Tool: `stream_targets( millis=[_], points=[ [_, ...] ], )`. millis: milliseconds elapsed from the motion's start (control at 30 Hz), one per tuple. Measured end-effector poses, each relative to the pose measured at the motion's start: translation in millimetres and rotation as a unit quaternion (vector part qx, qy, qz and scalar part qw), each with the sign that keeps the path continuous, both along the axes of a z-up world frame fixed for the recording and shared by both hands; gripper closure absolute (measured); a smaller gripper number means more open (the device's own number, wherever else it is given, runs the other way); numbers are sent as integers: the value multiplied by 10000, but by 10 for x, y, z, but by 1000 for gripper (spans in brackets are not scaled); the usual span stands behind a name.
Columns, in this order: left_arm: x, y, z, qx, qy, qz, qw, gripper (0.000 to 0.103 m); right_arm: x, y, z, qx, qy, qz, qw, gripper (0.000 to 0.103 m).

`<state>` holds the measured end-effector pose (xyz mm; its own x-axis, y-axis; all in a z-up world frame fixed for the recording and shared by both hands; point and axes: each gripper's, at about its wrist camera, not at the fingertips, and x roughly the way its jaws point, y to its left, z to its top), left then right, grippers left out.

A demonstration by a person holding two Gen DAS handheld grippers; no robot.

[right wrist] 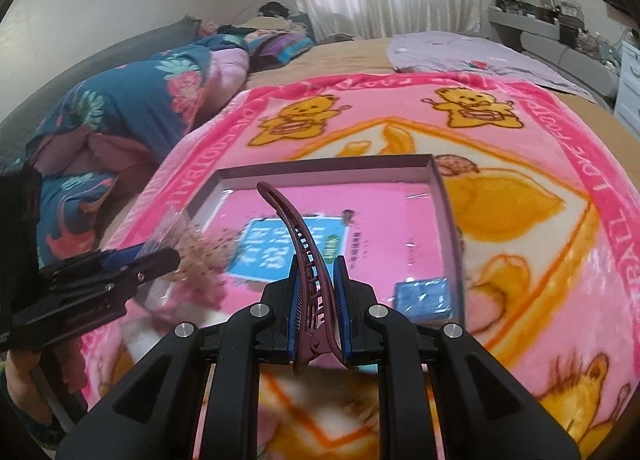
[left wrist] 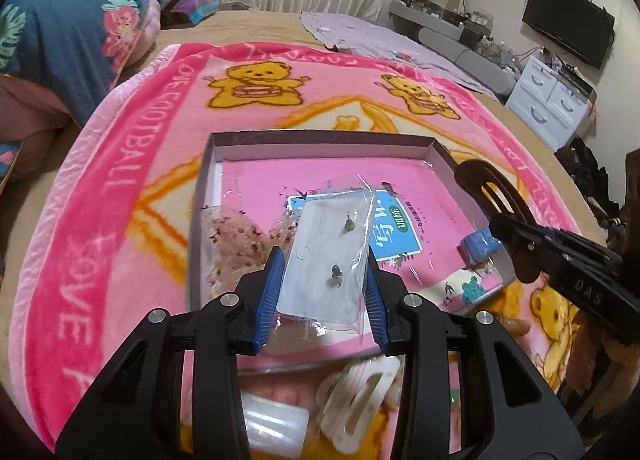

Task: Organize jewelry
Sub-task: 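Release the earring card in the tray with the left tool while the right releases the clip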

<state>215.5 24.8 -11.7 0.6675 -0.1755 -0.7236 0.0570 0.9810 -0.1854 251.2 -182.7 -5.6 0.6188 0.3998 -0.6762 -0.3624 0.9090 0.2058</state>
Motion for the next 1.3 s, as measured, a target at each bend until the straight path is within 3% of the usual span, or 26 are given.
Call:
stream_targets(
  millis=[300,733,1133,1300],
  points=[
    [217,-79,-217,8,215,-6,9998,73,286,-31,-225,-169,293,-197,9992,88],
    [234,-175,-403,173,416,-186,9988,71,368,106,-445,-295,585,0,9979,88],
    [176,-220,-356,231,409,-291,9985,53,347,72,-446,-140,635,43,9979,88],
    [110,-198,-226,162,267,-288,9991,48,307,40,-378,-28,516,38,9987,74]
  ],
)
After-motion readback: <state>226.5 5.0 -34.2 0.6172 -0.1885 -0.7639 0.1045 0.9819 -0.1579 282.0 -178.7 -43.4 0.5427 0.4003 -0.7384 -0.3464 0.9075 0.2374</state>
